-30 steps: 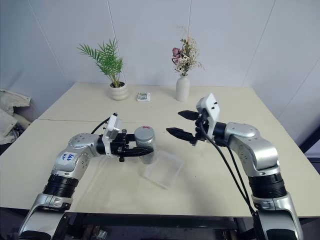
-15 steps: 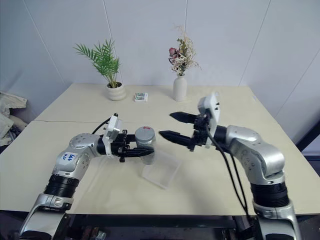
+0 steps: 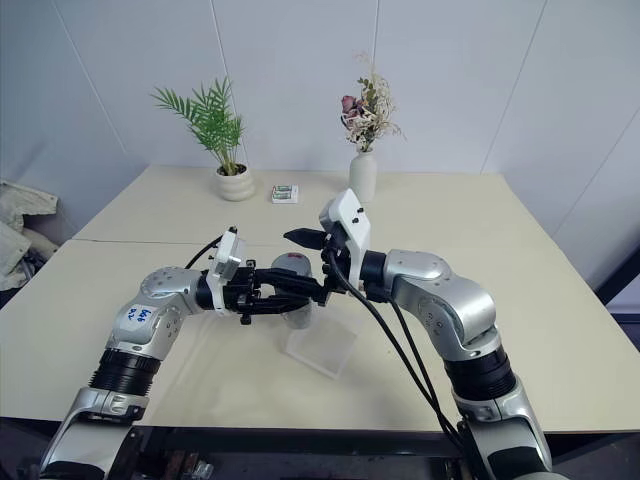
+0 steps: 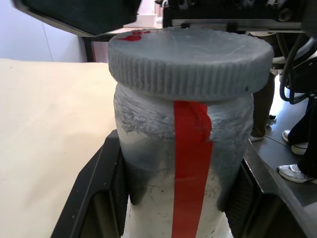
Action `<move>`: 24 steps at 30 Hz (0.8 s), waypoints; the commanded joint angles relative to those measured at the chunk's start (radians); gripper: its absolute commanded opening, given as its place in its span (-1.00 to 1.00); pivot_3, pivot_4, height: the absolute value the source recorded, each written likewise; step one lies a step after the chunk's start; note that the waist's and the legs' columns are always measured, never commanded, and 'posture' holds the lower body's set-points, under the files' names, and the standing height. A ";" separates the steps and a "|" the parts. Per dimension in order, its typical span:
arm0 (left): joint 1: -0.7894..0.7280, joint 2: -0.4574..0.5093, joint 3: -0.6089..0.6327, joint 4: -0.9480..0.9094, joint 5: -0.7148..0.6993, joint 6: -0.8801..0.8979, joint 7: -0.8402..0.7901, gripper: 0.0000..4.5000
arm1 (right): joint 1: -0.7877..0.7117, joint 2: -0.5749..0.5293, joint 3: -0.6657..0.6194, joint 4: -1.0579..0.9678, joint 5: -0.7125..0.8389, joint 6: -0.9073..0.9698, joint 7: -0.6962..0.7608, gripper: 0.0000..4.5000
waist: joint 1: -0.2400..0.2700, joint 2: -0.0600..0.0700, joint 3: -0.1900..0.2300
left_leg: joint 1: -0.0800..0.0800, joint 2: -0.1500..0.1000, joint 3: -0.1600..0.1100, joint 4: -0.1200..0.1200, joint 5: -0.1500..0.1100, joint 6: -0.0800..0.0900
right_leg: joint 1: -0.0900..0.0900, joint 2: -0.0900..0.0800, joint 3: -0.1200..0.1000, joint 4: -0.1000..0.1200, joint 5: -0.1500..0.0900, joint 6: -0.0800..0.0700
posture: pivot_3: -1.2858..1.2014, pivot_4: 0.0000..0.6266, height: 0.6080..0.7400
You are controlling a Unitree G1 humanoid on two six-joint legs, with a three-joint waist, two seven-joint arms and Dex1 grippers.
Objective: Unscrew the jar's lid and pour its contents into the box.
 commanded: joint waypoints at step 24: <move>-0.024 0.003 0.009 -0.025 -0.006 -0.010 0.006 -0.08 | -0.007 -0.048 -0.037 0.020 -0.051 -0.029 0.050 0.99 | -0.002 0.000 0.000 | 0.000 0.000 0.000 -0.001 0.000 0.000 | 0.000 0.001 0.000 0.000 0.000 0.000 | 0.03 -0.52 1.00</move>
